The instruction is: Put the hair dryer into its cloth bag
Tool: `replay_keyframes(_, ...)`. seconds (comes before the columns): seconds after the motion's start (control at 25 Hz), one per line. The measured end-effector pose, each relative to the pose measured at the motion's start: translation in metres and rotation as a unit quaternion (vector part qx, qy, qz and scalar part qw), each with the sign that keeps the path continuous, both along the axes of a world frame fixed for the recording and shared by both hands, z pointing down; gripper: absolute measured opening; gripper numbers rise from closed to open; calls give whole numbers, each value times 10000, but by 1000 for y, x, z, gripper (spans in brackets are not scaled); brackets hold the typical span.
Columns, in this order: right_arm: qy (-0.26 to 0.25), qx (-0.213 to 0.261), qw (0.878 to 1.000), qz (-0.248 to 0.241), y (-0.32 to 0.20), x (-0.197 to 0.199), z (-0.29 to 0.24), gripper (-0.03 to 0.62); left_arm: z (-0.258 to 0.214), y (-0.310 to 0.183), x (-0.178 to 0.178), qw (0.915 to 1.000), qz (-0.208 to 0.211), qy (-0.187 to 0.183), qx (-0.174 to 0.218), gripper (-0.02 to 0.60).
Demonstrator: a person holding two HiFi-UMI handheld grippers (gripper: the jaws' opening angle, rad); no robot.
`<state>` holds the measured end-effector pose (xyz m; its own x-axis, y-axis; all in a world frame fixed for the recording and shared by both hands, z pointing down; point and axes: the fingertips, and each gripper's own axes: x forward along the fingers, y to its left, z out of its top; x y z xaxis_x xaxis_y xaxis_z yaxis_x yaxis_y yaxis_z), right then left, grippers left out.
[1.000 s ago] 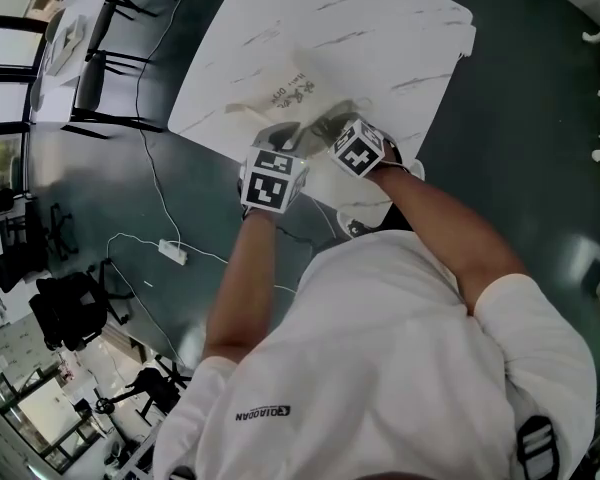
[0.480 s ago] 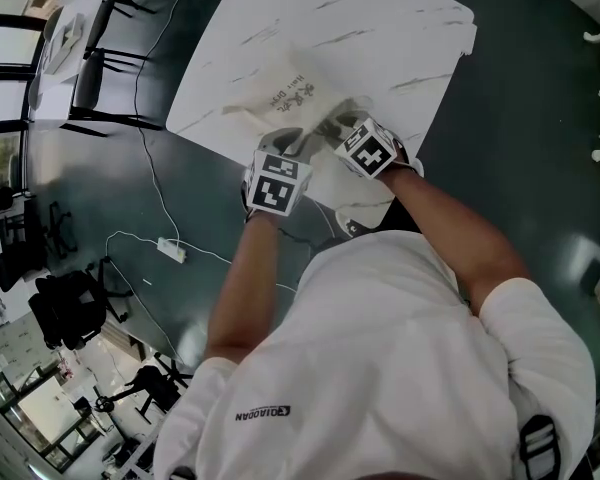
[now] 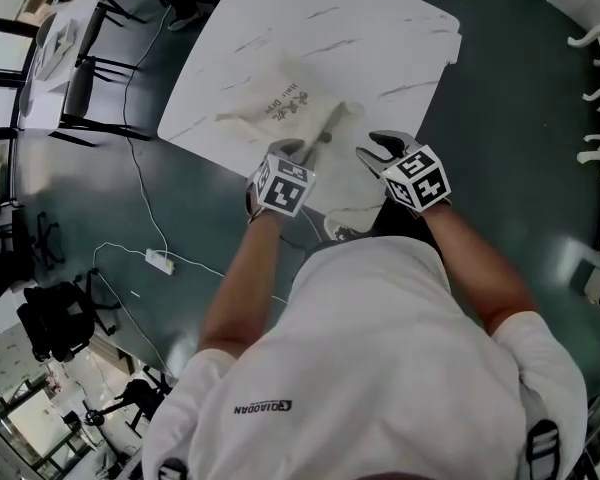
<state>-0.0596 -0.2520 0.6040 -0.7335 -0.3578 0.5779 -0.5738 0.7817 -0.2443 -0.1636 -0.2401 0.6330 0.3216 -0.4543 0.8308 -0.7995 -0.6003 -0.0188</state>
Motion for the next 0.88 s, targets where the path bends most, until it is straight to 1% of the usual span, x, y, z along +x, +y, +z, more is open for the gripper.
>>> replay_keyframes(0.2,-109,-114,9996,246,17,25,-10,175,40,12,5,9992,208,-237,-257,158)
replay_keyframes(0.4,-69,-47,9994,340,32,36,-23,167,70,18,5,9985,231,-238,-444,204)
replay_keyframes(0.48,-53,23,9993,373,38,36,-30,164,72,16,4,9988,202,-143,-420,207)
replay_keyframes(0.68,-116,98,9987,487,59,34,-46,158,70,17,0,9988,-21,328,-353,213)
replay_keyframes(0.88,-350,111,9970,682,75,37,-70,152,40,24,-2,9970,-244,728,-81,213)
